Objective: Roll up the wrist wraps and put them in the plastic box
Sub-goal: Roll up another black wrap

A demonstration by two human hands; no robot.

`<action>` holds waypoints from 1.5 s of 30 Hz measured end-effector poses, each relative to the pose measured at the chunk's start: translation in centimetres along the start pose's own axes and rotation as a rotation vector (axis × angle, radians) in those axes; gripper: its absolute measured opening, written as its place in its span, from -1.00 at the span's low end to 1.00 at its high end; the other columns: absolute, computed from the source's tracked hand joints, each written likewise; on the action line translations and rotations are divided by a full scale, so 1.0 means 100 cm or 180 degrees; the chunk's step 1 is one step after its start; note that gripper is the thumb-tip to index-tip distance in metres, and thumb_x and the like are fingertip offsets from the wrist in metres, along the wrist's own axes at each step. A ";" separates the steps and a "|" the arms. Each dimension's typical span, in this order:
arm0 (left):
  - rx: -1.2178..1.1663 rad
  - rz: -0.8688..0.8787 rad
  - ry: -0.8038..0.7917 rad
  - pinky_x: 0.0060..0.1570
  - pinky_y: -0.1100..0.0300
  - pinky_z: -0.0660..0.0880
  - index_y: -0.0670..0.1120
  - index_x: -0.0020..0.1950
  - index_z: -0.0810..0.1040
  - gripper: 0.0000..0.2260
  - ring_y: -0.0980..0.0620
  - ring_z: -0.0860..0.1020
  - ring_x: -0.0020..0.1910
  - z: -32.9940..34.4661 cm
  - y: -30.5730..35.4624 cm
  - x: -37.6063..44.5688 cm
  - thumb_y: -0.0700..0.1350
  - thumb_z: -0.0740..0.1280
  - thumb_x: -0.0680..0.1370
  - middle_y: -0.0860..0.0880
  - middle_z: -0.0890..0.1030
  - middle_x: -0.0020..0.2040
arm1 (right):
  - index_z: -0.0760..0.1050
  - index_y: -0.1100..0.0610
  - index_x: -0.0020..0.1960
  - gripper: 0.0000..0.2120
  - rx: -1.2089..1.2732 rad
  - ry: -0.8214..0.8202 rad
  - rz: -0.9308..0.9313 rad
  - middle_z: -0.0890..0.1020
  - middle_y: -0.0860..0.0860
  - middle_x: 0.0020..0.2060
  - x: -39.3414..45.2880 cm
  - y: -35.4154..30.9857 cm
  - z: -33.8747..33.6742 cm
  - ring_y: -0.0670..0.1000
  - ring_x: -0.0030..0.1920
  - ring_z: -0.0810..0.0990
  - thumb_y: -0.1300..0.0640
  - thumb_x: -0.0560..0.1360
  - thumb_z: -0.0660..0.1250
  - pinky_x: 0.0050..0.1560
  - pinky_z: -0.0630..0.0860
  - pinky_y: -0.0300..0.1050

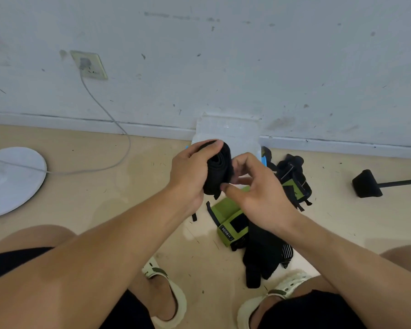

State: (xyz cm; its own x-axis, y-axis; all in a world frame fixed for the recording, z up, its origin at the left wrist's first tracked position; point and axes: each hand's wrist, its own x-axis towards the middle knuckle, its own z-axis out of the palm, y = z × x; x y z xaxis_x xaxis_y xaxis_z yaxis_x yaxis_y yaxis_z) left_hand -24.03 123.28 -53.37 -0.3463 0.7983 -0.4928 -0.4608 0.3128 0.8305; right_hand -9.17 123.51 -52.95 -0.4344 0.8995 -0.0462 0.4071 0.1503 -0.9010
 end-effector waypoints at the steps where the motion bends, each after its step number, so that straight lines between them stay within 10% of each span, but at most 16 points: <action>1: -0.0026 -0.0001 0.0028 0.19 -0.19 0.64 -0.07 0.03 0.75 -0.86 -0.21 0.68 0.17 0.001 -0.002 -0.001 -0.04 0.54 0.52 -0.13 0.73 0.06 | 0.47 0.07 0.00 -0.73 0.0042 0.0036 0.0033 0.61 -0.04 -0.14 -0.001 -0.001 0.002 -0.06 -0.06 0.60 0.21 0.46 0.55 0.12 0.52 -0.26; 9: 0.0466 -0.0223 -0.0613 0.20 -0.02 0.63 0.05 0.33 0.53 -0.60 0.02 0.70 0.13 0.007 -0.012 -0.012 0.24 0.36 0.60 -0.02 0.71 0.18 | 0.40 -0.06 0.11 -0.51 -0.0003 0.0783 0.0182 0.57 -0.08 0.05 0.004 0.008 0.011 -0.10 0.09 0.61 0.12 0.37 0.63 -0.03 0.60 -0.26; 15: 0.1226 0.0022 -0.0818 0.13 0.10 0.63 0.13 0.36 0.58 -0.52 0.06 0.71 0.12 -0.004 -0.015 -0.003 0.19 0.54 0.47 0.08 0.74 0.12 | 0.27 -0.14 0.55 -0.21 -0.0131 0.0162 0.0363 0.50 -0.28 0.18 0.011 0.005 -0.011 -0.29 0.13 0.54 0.00 0.44 0.59 -0.06 0.49 -0.53; 23: 0.0767 0.0022 -0.0607 0.01 0.04 0.69 0.07 0.24 0.64 -0.64 0.00 0.74 0.03 -0.002 -0.015 -0.005 0.05 0.57 0.47 0.02 0.76 0.04 | 0.09 -0.12 0.66 0.18 -0.0422 -0.0346 0.0298 0.41 -0.15 0.28 0.011 0.004 -0.013 -0.21 0.17 0.52 0.07 0.24 0.73 -0.07 0.48 -0.54; 34: 0.0899 0.0096 -0.0372 -0.05 -0.03 0.72 0.05 0.27 0.60 -0.53 -0.06 0.72 0.06 0.001 -0.018 -0.006 0.10 0.61 0.41 -0.02 0.72 0.09 | 0.28 -0.09 0.50 0.00 -0.0449 -0.0056 0.0246 0.53 -0.25 0.03 0.006 0.001 -0.007 -0.22 -0.01 0.61 0.06 0.21 0.74 -0.11 0.53 -0.47; 39: 0.0962 0.0363 -0.0084 -0.14 0.09 0.70 0.05 0.16 0.62 -0.62 0.02 0.73 -0.01 0.000 -0.018 -0.004 0.04 0.63 0.40 0.04 0.74 0.01 | 0.02 -0.11 0.67 0.17 0.0081 -0.0205 0.0640 0.55 -0.22 0.08 0.004 0.005 0.003 -0.21 0.02 0.64 0.17 0.30 0.69 -0.13 0.52 -0.49; 45: 0.1364 0.0538 0.0120 0.03 0.08 0.66 0.05 0.13 0.54 -0.69 0.07 0.68 0.02 -0.005 -0.022 0.000 0.20 0.47 0.54 0.07 0.69 0.02 | 0.56 -0.04 0.37 -0.45 0.0986 -0.0444 0.0967 0.72 -0.06 0.12 0.012 0.015 0.005 -0.06 0.06 0.74 0.30 0.44 0.56 0.13 0.62 -0.15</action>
State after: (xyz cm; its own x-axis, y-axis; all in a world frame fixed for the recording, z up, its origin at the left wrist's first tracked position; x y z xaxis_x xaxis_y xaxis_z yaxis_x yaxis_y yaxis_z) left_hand -23.41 122.32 -55.34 -0.4205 0.8396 -0.3438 -0.0189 0.3707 0.9285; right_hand -9.49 124.58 -54.55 -0.4452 0.8169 -0.3669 0.2825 -0.2607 -0.9232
